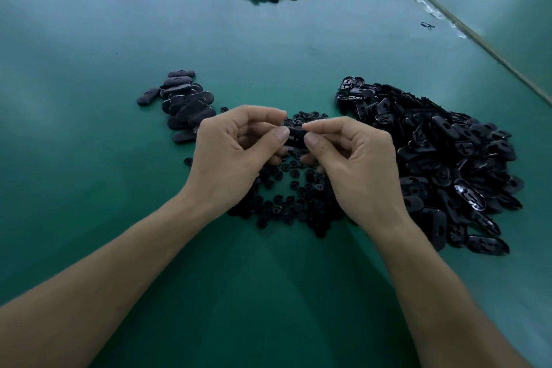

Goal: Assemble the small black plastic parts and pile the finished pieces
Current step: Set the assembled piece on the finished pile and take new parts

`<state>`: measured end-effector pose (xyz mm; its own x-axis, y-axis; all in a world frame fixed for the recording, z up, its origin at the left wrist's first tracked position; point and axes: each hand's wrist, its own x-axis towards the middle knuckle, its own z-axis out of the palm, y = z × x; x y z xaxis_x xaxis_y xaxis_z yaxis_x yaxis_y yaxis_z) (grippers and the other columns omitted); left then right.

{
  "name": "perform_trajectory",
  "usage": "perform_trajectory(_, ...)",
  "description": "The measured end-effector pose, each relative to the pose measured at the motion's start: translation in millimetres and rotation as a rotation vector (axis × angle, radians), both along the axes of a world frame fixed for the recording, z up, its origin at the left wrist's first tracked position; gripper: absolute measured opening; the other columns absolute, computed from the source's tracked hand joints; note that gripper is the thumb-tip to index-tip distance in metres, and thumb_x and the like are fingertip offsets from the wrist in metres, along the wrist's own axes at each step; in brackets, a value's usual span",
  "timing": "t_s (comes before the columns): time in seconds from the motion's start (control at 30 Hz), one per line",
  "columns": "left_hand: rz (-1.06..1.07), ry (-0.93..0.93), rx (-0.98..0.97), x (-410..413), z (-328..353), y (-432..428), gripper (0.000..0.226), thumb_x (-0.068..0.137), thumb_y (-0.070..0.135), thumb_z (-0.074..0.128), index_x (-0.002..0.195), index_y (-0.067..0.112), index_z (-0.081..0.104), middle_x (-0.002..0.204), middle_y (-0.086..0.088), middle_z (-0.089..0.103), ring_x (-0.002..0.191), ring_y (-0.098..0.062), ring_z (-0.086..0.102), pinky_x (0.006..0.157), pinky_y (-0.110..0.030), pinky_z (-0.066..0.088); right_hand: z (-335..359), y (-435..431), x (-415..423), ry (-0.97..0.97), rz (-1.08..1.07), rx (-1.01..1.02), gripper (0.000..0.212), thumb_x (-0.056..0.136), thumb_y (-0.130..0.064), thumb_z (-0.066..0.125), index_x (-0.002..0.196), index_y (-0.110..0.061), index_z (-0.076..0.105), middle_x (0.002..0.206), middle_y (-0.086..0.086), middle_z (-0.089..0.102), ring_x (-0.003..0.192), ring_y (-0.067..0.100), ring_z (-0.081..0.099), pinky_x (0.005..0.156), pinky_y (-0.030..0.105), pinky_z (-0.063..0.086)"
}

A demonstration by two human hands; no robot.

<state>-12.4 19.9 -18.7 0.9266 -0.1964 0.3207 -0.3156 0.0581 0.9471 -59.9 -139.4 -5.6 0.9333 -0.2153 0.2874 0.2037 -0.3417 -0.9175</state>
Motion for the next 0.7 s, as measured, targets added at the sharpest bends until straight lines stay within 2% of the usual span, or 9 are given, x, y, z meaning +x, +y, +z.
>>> perform_trajectory(0.17, 0.02, -0.027, 0.012, 1.3, -1.5, 1.9, 0.016, 0.09, 0.004, 0.071, 0.094, 0.019, 0.074, 0.077, 0.004, 0.075, 0.068, -0.011, 0.071, 0.064, -0.021, 0.057, -2.4, 1.4, 0.3, 0.006, -0.029, -0.041, 0.015, 0.089, -0.014, 0.075, 0.095, -0.028, 0.073, 0.08, -0.009, 0.076, 0.074, 0.007, 0.073, 0.076, 0.03, 0.061)
perform_trajectory(0.27, 0.016, -0.052, 0.038, 0.6, -2.2, 3.1, 0.011, 0.086, 0.01, 0.074, 0.091, 0.02, 0.073, 0.078, 0.002, 0.076, 0.068, -0.016, 0.072, 0.064, -0.024, 0.058, -2.6, 1.5, 0.1, 0.012, -0.038, -0.04, 0.015, 0.088, -0.017, 0.077, 0.089, -0.03, 0.071, 0.078, -0.007, 0.075, 0.074, 0.01, 0.073, 0.076, 0.034, 0.061)
perform_trajectory(0.37, 0.021, -0.084, 0.076, 0.2, -3.2, 3.3, 0.014, 0.082, 0.015, 0.078, 0.09, 0.024, 0.072, 0.079, 0.005, 0.075, 0.068, -0.014, 0.071, 0.067, -0.027, 0.059, -2.3, 2.2, -0.2, -0.01, -0.027, -0.015, 0.018, 0.089, -0.011, 0.075, 0.089, -0.029, 0.071, 0.079, -0.008, 0.075, 0.074, 0.01, 0.073, 0.074, 0.03, 0.06)
perform_trajectory(0.47, 0.052, -0.131, 0.157, 0.8, -5.3, 3.2, 0.02, 0.08, 0.025, 0.079, 0.097, 0.033, 0.071, 0.077, 0.008, 0.071, 0.066, -0.007, 0.064, 0.064, -0.023, 0.053, -2.3, 3.7, -0.2, -0.024, -0.018, -0.036, 0.02, 0.091, -0.007, 0.07, 0.098, -0.025, 0.076, 0.083, -0.01, 0.076, 0.078, 0.007, 0.073, 0.078, 0.026, 0.058)
perform_trajectory(0.57, 0.08, -0.176, 0.217, 2.1, -6.3, 2.9, 0.021, 0.086, 0.028, 0.074, 0.105, 0.036, 0.071, 0.088, 0.01, 0.072, 0.076, -0.006, 0.067, 0.068, -0.027, 0.054, -3.3, 4.3, -1.9, -0.008, -0.052, -0.227, 0.02, 0.092, -0.011, 0.07, 0.108, -0.022, 0.075, 0.087, -0.015, 0.073, 0.082, 0.002, 0.069, 0.08, 0.02, 0.055)
perform_trajectory(0.63, 0.115, -0.215, 0.244, 2.8, -5.8, 2.7, 0.018, 0.089, 0.026, 0.07, 0.103, 0.036, 0.071, 0.095, 0.009, 0.074, 0.086, -0.009, 0.069, 0.073, -0.024, 0.053, -5.1, 3.4, -3.0, 0.049, -0.054, -0.479, 0.019, 0.092, -0.022, 0.071, 0.11, -0.023, 0.075, 0.094, -0.011, 0.069, 0.091, 0.006, 0.064, 0.087, 0.027, 0.053)
perform_trajectory(0.7, 0.127, -0.209, 0.221, 2.9, -5.4, 2.0, 0.016, 0.09, 0.023, 0.069, 0.099, 0.036, 0.069, 0.092, 0.015, 0.073, 0.083, -0.005, 0.068, 0.071, -0.019, 0.049, -6.8, 4.0, -3.9, 0.131, -0.033, -0.677, 0.022, 0.092, -0.034, 0.069, 0.112, -0.026, 0.073, 0.1, -0.007, 0.062, 0.104, 0.014, 0.055, 0.091, 0.027, 0.044)
